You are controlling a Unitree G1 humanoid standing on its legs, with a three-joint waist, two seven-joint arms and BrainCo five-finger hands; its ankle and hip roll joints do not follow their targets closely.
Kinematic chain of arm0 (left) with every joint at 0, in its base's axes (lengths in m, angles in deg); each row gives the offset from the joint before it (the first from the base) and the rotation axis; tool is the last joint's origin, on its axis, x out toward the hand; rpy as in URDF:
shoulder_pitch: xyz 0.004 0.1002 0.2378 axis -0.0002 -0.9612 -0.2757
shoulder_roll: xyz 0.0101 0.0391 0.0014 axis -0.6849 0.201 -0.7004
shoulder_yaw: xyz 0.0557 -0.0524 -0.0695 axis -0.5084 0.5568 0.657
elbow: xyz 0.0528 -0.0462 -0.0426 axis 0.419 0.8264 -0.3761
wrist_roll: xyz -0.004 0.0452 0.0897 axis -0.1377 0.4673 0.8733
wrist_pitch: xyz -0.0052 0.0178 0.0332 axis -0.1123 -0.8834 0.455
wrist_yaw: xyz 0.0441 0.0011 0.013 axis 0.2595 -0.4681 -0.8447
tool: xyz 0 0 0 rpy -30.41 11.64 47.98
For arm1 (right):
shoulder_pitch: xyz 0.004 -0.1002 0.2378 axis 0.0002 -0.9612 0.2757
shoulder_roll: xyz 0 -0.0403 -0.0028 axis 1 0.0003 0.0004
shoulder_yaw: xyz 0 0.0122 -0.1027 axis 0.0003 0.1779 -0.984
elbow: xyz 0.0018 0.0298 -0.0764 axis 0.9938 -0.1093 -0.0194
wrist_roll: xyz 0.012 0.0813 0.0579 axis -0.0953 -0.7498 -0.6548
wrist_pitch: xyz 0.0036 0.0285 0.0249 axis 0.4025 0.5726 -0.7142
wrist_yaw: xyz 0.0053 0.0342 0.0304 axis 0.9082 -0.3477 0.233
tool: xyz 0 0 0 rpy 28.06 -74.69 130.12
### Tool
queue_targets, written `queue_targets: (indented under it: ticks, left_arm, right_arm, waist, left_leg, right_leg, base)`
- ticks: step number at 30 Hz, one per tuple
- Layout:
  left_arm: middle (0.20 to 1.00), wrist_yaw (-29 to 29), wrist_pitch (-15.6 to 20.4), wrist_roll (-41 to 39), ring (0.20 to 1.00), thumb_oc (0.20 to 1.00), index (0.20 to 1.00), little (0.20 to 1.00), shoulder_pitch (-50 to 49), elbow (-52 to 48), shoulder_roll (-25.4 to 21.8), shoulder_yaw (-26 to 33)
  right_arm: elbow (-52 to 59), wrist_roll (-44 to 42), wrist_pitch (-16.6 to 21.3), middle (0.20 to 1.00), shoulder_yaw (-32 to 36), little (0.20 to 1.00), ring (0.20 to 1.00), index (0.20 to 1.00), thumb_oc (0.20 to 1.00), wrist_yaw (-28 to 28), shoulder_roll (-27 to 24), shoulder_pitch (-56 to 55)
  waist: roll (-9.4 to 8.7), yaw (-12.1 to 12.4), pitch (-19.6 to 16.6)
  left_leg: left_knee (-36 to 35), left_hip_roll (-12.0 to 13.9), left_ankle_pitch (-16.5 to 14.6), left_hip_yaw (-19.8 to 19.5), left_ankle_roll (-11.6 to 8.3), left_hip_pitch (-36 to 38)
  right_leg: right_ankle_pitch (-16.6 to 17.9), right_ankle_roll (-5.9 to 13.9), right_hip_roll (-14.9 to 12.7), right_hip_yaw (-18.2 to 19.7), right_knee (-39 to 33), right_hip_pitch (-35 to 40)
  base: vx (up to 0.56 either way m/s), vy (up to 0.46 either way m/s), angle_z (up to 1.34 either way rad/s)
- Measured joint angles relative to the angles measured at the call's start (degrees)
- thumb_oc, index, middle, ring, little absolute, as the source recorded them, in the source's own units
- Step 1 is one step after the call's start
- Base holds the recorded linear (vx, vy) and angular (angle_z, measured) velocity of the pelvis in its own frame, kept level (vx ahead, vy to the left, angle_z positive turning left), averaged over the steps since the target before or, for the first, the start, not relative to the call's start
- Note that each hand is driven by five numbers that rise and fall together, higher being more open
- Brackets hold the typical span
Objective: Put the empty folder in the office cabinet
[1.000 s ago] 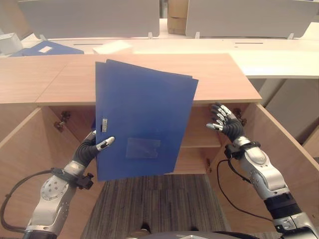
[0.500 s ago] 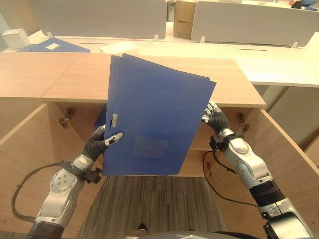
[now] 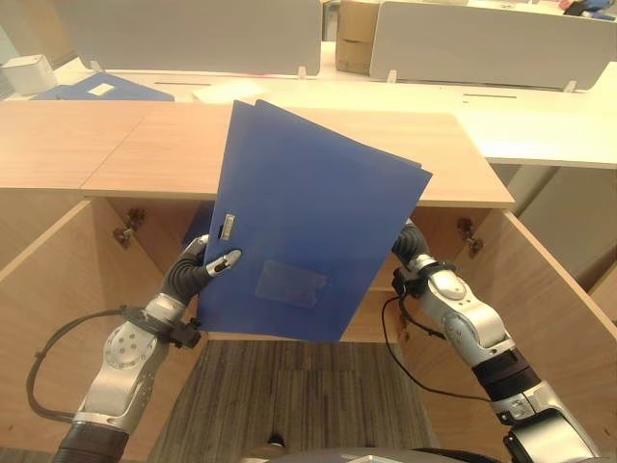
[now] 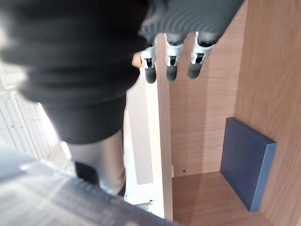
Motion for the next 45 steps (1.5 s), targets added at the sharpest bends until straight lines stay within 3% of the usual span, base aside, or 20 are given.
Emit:
queue_targets:
  ticks: [12,28,45]
  left_arm:
    - [0.200,-6.83,3.80,4.18,0.200,0.200,0.200,0.200,-0.61,0.11,0.09,2.13]
    - [0.200,-8.91,4.36,4.29,0.200,0.200,0.200,0.200,-0.59,0.87,0.35,2.29]
    - [0.200,-13.39,4.33,8.23,0.200,0.200,0.200,0.200,-0.23,2.45,3.04,0.43]
  right_arm:
    - [-0.13,0.02,-0.09,1.000,0.97,1.000,1.000,1.000,1.000,0.16,-0.69,-0.04]
    - [-0.13,-0.04,-0.07,1.000,0.73,1.000,1.000,1.000,1.000,0.84,-0.11,-0.03]
    - [-0.03,-0.27,-0.04,1.000,-2.79,1.000,1.000,1.000,1.000,1.19,3.18,0.14]
  waist:
    - [0.06,0.39,0.05]
    - [-1.22,1.06,0.91]
    - [-1.17,1.09,0.95]
  left_leg:
    - [0.01,-0.14,0.04,-0.76,0.05,-0.70]
    - [0.01,-0.61,0.09,-1.35,0.16,-0.84]
    - [0.27,-0.71,0.09,-1.36,0.17,-0.79]
  right_leg:
    - [-0.06,0.07,-0.14,-0.85,0.00,0.00]
    - [-0.06,0.10,-0.49,-1.21,0.00,0.11]
    - [-0.06,0.09,-0.48,-1.20,0.00,0.10]
  base:
    - [0.00,0.005,0.03]
    - [0.00,0.000,0.01]
    - [0.00,0.000,0.00]
